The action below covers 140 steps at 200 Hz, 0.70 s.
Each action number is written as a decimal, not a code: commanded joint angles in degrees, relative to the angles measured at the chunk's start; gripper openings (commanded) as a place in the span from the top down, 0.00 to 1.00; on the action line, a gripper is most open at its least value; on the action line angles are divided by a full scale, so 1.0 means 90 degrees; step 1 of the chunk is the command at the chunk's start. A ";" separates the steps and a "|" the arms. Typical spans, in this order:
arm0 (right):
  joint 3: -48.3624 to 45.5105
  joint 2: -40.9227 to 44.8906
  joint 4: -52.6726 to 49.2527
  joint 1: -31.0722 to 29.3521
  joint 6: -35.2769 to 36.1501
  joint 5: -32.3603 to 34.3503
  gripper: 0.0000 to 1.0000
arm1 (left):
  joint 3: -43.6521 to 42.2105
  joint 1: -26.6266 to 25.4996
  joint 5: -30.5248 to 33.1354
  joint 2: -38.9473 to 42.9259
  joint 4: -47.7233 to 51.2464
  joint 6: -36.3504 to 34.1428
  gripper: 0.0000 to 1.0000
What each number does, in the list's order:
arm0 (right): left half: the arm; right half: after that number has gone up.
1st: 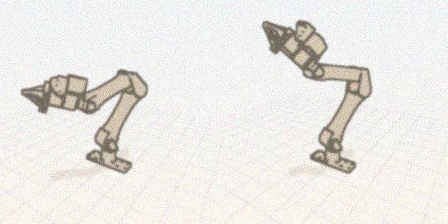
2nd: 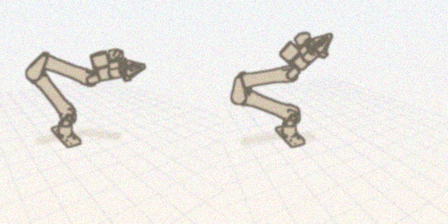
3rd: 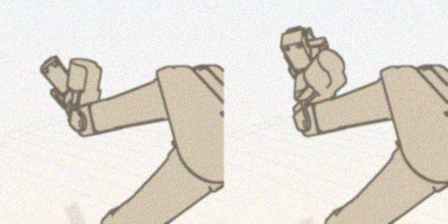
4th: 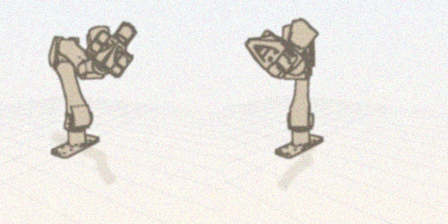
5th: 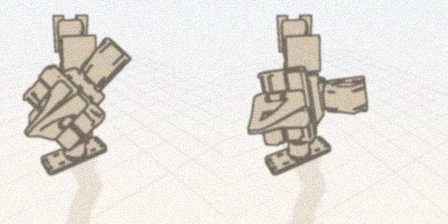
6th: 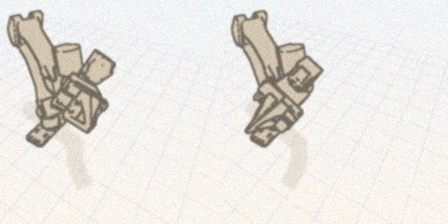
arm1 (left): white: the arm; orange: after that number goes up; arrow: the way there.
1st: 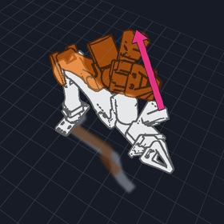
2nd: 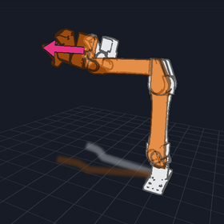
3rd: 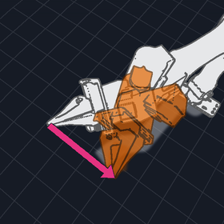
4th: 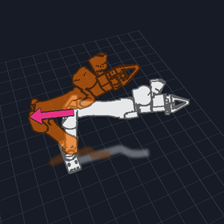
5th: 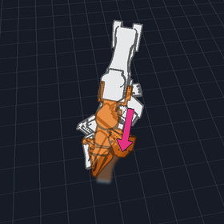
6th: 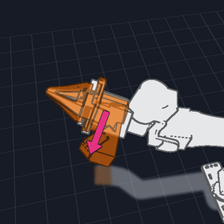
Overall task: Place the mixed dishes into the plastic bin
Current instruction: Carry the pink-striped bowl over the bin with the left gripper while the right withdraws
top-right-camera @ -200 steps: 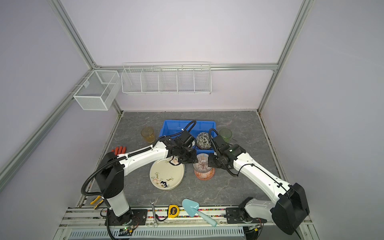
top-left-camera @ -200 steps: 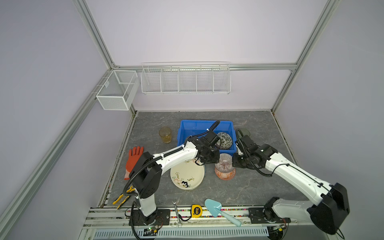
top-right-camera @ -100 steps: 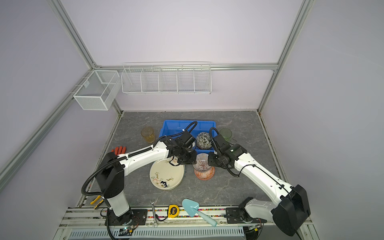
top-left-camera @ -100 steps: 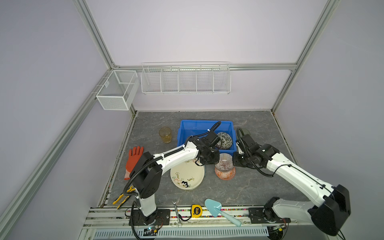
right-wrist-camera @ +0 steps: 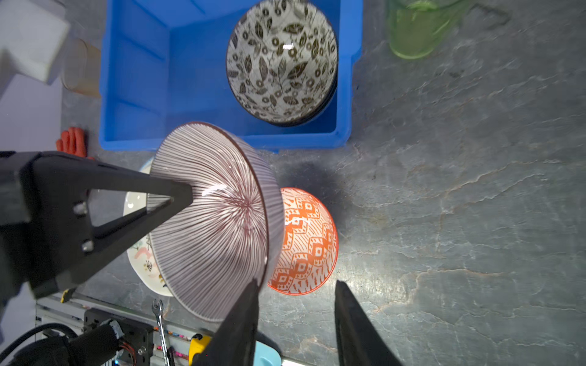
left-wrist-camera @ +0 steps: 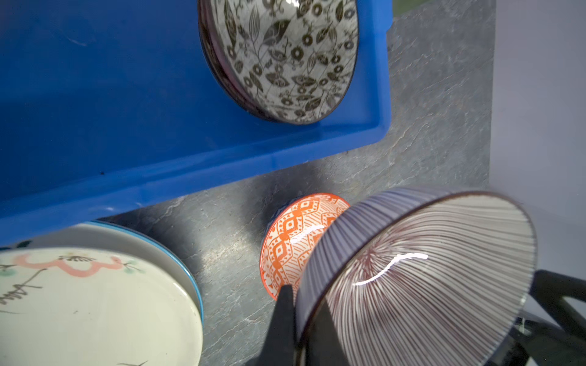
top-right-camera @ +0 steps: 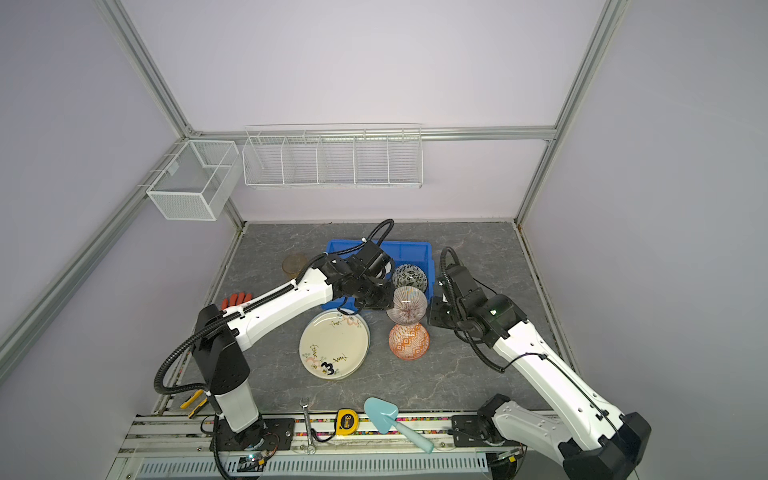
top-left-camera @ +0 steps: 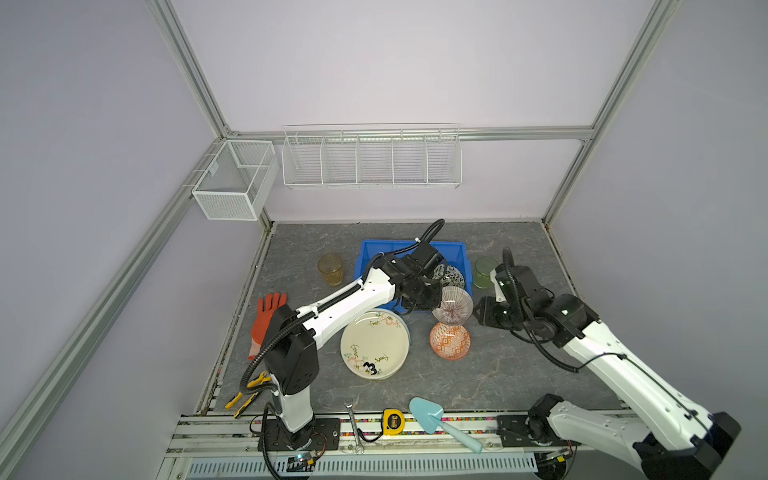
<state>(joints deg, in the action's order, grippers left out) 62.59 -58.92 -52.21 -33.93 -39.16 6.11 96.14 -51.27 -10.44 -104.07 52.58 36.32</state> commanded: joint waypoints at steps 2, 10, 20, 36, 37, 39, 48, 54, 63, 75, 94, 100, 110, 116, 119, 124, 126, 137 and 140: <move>0.0130 0.0311 -0.0431 0.0133 0.0034 0.0271 0.41 | 0.0677 0.0200 0.0189 -0.0277 0.0341 -0.0371 1.00; 0.0143 0.0368 -0.0538 0.0196 0.0039 0.0309 0.35 | 0.0911 0.0275 0.0248 -0.0383 0.0415 -0.0468 1.00; 0.0125 0.0439 -0.0622 0.0243 0.0048 0.0331 0.30 | 0.1214 0.0364 0.0313 -0.0536 0.0520 -0.0581 1.00; 0.0069 0.0508 -0.0718 0.0317 0.0043 0.0354 0.22 | 0.1713 0.0514 0.0413 -0.0820 0.0654 -0.0769 1.00; 0.0063 0.0514 -0.0720 0.0325 0.0043 0.0355 0.22 | 0.1751 0.0517 0.0425 -0.0834 0.0668 -0.0781 1.00; 0.0052 0.0519 -0.0730 0.0331 0.0037 0.0356 0.20 | 0.1804 0.0532 0.0449 -0.0869 0.0695 -0.0800 1.00; 0.0012 0.0549 -0.0766 0.0370 0.0015 0.0355 0.07 | 0.2105 0.0609 0.0534 -0.1039 0.0780 -0.0908 1.00; -0.0009 0.0561 -0.0780 0.0390 -0.0002 0.0356 0.01 | 0.2303 0.0644 0.0587 -0.1162 0.0817 -0.0999 1.00; -0.0047 0.0588 -0.0798 0.0416 -0.0010 0.0355 0.05 | 0.2576 0.0698 0.0659 -0.1352 0.0890 -0.1141 1.00; -0.0083 0.0617 -0.0799 0.0439 0.0002 0.0355 0.07 | 0.2982 0.0759 0.0705 -0.1626 0.1024 -0.1296 1.00; -0.0144 0.0626 -0.0778 0.0474 0.0037 0.0342 0.08 | 0.3488 0.0803 0.0793 -0.2017 0.1194 -0.1522 1.00; -0.0155 0.0625 -0.0779 0.0488 0.0049 0.0336 0.08 | 0.3610 0.0814 0.0779 -0.2127 0.1230 -0.1584 1.00; -0.0176 0.0604 -0.0781 0.0503 0.0061 0.0337 0.08 | 0.3807 0.0830 0.0757 -0.2288 0.1302 -0.1626 1.00; -0.0195 0.0600 -0.0772 0.0506 0.0077 0.0321 0.08 | 0.3879 0.0823 0.0715 -0.2367 0.1337 -0.1646 1.00; -0.0205 0.0592 -0.0767 0.0520 0.0082 0.0323 0.08 | 0.3914 0.0823 0.0695 -0.2408 0.1346 -0.1650 1.00; -0.0220 0.0589 -0.0770 0.0526 0.0092 0.0326 0.08 | 0.3935 0.0823 0.0675 -0.2450 0.1347 -0.1659 1.00; -0.0224 0.0577 -0.0771 0.0528 0.0093 0.0327 0.08 | 0.3944 0.0823 0.0667 -0.2467 0.1349 -0.1666 1.00; -0.0263 0.0564 -0.0739 0.0545 0.0104 0.0324 0.08 | 0.3957 0.0823 0.0633 -0.2528 0.1347 -0.1674 1.00; -0.0273 0.0564 -0.0733 0.0558 0.0109 0.0324 0.08 | 0.3957 0.0823 0.0632 -0.2553 0.1349 -0.1681 1.00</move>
<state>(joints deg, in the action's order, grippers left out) 61.54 -53.91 -58.50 -29.52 -38.76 8.36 129.10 -43.77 -4.12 -125.97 62.54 23.38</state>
